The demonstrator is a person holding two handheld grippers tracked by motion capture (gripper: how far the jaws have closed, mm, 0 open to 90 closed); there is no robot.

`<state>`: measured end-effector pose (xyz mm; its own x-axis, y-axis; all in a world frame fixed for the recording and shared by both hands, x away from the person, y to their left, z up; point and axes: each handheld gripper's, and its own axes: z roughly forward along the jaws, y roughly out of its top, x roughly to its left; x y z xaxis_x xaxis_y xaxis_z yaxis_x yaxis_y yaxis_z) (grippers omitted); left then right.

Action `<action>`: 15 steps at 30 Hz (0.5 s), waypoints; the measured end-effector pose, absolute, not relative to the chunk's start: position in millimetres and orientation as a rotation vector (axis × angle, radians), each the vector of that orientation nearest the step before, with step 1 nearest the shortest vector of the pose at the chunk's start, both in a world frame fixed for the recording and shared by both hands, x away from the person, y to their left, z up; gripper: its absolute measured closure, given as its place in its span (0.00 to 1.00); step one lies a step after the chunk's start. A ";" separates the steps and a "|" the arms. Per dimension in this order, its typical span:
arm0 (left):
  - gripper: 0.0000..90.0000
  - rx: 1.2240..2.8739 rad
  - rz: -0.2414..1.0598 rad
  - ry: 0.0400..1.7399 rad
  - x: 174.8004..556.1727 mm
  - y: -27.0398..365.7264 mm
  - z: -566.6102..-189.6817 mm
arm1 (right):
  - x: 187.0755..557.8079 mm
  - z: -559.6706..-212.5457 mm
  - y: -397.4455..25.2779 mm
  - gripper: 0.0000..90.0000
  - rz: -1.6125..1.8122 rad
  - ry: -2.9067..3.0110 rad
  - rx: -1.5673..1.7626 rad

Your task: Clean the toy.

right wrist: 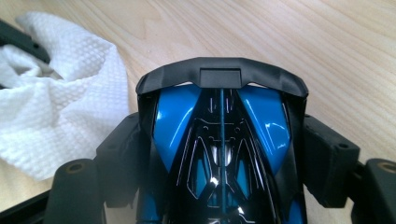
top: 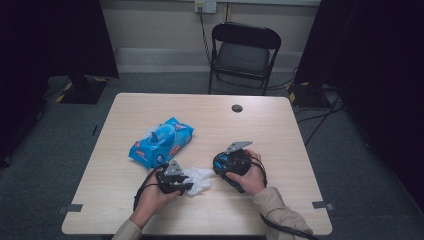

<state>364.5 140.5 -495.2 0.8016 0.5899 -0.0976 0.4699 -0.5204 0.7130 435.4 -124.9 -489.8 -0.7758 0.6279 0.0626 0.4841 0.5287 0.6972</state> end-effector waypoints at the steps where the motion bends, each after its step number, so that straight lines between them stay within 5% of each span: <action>1: 0.85 2.209 0.184 0.788 363.9 139.9 -495.1 | 435.2 -489.1 -125.7 0.28 1.087 2.570 0.949; 4: 0.93 2.213 0.172 0.793 363.7 138.8 -494.5 | 434.4 -487.1 -127.6 0.28 1.105 2.571 0.953; 15: 0.95 2.145 0.161 0.822 365.3 141.1 -484.1 | 429.4 -477.0 -135.0 0.28 1.153 2.563 0.944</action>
